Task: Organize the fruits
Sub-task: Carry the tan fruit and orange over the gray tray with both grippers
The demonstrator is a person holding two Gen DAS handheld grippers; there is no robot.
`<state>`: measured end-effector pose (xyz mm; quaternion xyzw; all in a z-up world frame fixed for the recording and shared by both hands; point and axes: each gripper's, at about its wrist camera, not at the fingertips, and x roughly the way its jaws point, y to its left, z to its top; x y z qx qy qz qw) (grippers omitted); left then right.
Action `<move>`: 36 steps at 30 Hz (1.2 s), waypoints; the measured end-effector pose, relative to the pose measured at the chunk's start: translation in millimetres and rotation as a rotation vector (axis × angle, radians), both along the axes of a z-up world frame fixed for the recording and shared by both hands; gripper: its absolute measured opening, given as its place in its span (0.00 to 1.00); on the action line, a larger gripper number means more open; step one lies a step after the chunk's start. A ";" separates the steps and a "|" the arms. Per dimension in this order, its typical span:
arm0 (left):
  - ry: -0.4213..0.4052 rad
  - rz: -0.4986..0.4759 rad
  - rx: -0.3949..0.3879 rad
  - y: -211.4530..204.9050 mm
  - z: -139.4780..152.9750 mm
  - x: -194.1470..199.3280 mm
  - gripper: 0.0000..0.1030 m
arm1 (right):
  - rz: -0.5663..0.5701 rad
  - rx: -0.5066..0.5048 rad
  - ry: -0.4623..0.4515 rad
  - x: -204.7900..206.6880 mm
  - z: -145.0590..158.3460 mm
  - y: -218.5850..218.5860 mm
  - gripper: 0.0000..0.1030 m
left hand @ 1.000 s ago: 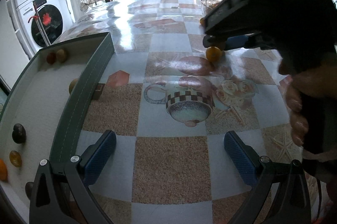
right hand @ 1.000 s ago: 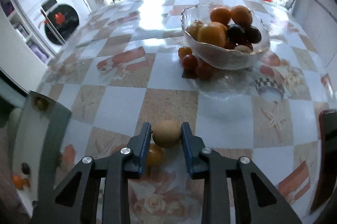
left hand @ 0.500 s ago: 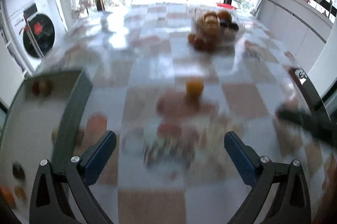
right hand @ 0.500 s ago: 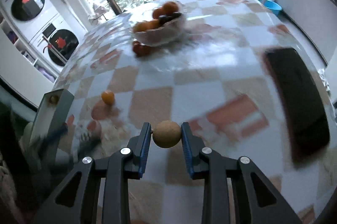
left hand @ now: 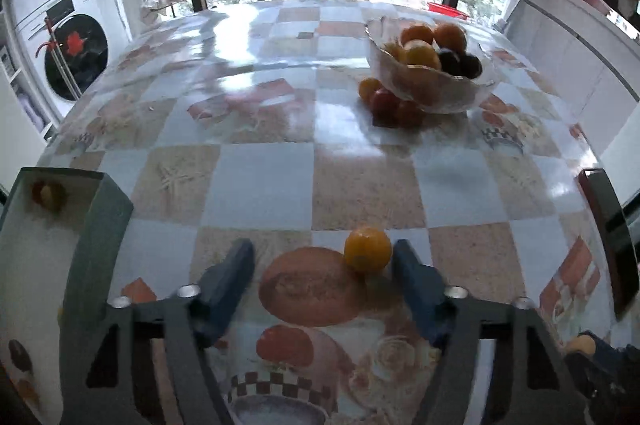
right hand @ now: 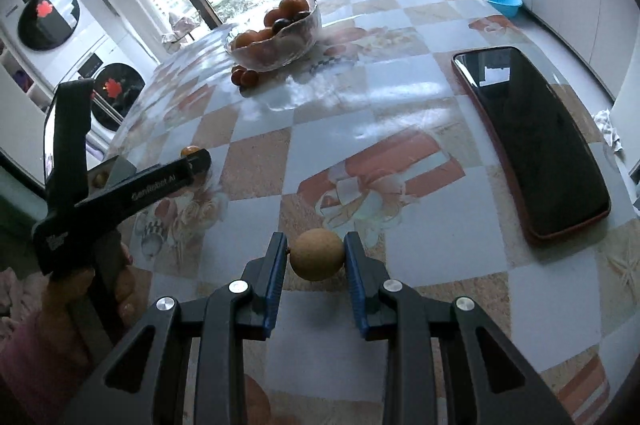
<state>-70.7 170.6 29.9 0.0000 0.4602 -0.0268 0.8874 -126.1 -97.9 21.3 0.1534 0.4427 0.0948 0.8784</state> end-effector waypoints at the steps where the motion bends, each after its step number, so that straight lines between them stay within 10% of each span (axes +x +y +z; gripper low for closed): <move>1: -0.003 -0.003 -0.004 0.9 0.8 0.4 0.46 | 0.002 0.001 0.001 -0.5 -0.3 0.8 0.31; 3: 0.002 -0.032 -0.045 1.4 2.3 0.8 0.22 | 0.006 -0.002 0.000 -0.9 1.1 3.4 0.31; 20: -0.029 -0.075 -0.108 85.3 60.8 -102.2 0.23 | 0.109 -0.013 -0.007 -32.6 28.6 57.3 0.31; 36: -0.136 0.122 0.037 240.0 94.8 -152.0 0.23 | 0.361 -0.026 -0.073 -34.8 87.8 198.7 0.31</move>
